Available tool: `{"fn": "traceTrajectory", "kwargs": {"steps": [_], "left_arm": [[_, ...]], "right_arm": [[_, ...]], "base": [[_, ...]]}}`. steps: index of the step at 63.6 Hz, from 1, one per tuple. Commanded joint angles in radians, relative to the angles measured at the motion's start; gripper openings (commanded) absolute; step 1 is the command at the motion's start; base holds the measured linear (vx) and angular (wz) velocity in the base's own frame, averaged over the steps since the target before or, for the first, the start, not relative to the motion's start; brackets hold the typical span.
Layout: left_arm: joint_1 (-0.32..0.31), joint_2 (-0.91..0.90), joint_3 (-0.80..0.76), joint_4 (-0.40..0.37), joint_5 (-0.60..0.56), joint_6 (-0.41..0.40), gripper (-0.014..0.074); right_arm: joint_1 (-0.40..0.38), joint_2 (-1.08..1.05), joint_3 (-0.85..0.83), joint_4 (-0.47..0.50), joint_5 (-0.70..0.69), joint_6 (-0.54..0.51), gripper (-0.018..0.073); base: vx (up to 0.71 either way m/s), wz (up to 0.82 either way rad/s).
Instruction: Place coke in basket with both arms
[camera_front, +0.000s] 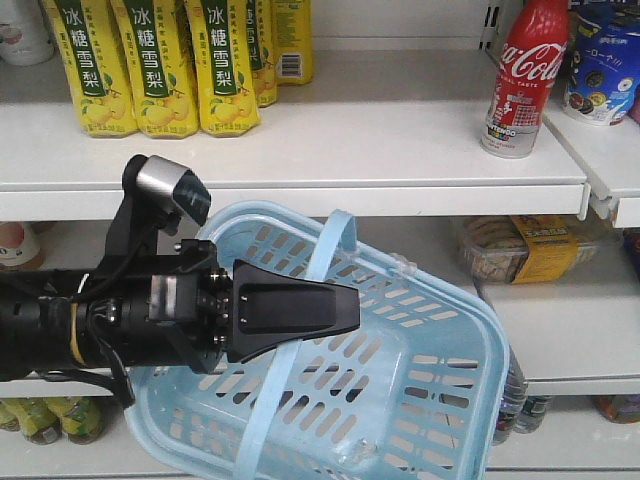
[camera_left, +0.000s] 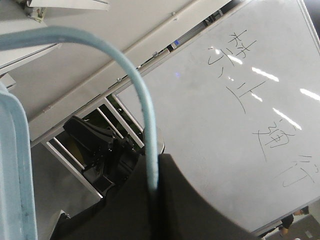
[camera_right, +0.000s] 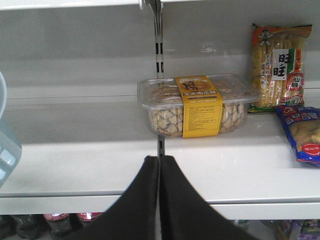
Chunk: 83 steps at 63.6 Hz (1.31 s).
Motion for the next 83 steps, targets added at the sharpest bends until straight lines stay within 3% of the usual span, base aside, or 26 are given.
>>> {"fn": "traceTrajectory", "kwargs": {"steps": [1,83], "left_arm": [[-0.003,-0.034,-0.024,-0.081,-0.162,0.009,-0.0006],[-0.003,-0.034,-0.024,-0.081,-0.162,0.009,-0.0006]], "right_arm": [[0.0,-0.018,0.009,-0.014,-0.066,-0.004,-0.0005],[0.0,-0.018,0.009,-0.014,-0.067,-0.004,-0.0005]], "base": [[0.01,0.01],[0.02,0.0]]}}
